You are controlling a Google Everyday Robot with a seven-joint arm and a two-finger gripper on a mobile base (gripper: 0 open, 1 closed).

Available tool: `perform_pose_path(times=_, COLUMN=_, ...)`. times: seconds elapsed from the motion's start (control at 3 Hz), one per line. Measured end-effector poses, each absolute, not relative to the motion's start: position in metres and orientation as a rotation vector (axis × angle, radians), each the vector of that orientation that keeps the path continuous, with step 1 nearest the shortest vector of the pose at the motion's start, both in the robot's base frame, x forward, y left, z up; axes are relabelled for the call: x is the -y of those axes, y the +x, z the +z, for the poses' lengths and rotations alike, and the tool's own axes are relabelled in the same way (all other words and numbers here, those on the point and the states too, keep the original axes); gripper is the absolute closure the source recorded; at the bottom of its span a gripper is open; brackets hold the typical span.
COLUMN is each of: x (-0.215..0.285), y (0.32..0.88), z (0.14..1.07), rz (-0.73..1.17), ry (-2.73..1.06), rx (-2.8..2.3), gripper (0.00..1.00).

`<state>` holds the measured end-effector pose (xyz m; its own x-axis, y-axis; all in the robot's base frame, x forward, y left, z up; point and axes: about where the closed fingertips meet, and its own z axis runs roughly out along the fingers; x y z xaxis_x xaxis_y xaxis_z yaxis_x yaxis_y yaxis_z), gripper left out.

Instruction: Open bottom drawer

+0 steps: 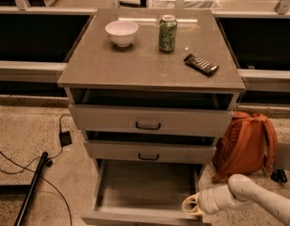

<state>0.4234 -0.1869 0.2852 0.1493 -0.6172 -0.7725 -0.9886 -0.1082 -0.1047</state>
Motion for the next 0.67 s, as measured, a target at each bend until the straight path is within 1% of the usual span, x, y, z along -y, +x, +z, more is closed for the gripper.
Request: perform_pose_path(times=0.67, x=0.1869, y=0.4234, z=0.2851, rz=0.757, ry=-1.802, rx=-1.536, gripper=0.12)
